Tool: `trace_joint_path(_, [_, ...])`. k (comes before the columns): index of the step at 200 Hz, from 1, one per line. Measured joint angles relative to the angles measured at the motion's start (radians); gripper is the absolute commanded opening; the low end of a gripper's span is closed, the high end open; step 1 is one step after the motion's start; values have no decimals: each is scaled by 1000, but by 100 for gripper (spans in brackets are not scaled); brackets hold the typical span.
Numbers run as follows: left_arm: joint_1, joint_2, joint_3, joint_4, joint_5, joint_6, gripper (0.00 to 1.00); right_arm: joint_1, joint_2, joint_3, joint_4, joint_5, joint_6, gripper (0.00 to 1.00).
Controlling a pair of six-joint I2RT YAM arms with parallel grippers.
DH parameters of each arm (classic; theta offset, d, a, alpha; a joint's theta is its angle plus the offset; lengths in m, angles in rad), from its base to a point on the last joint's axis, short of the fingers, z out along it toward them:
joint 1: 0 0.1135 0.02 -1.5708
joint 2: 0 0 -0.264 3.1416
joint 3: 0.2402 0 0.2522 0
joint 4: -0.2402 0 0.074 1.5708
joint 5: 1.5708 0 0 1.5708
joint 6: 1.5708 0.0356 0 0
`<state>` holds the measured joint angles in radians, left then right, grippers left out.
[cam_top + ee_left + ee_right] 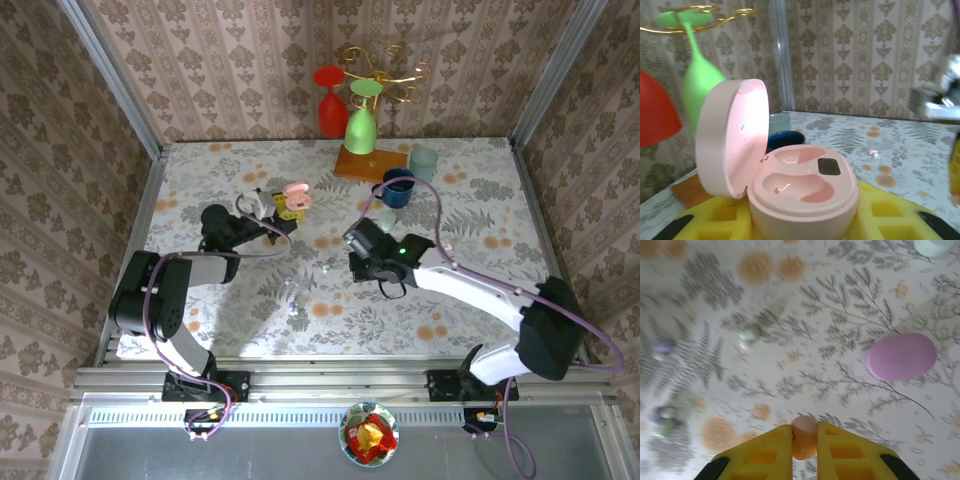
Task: Insert the wireless bluetooth earbuds into the charging case
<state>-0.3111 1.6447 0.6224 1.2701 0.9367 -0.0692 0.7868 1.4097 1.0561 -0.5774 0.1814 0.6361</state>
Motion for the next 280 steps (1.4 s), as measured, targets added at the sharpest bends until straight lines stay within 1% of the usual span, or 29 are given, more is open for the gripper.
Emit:
trace_joint_path(16, [-42, 13, 0, 0, 1, 12, 28, -51, -61, -29, 70, -93, 15, 17])
trace_joint_path(34, [-73, 26, 0, 0, 1, 26, 28, -78, -106, -34, 137, -182, 28, 18])
trace_joint_path(66, [-116, 45, 0, -1, 7, 49, 27, -84, -152, -35, 257, -308, 52, 16])
trace_joint_path(94, [-140, 58, -1, -1, 24, 77, 26, -84, -158, -35, 324, -363, 60, 16])
trace_joint_path(150, [-211, 66, -2, 2, 47, 123, 26, -90, -99, 8, 361, -399, 68, 16])
trace_joint_path(184, [-211, 81, -2, 0, 51, 134, 26, -103, -76, 43, 364, -399, 68, 15])
trace_joint_path(232, [-211, 81, -2, 2, 51, 134, 27, -126, -68, 45, 370, -399, 69, 15])
trace_joint_path(280, [-212, 81, -2, 2, 51, 132, 27, -126, -17, 44, 412, -406, 76, 15])
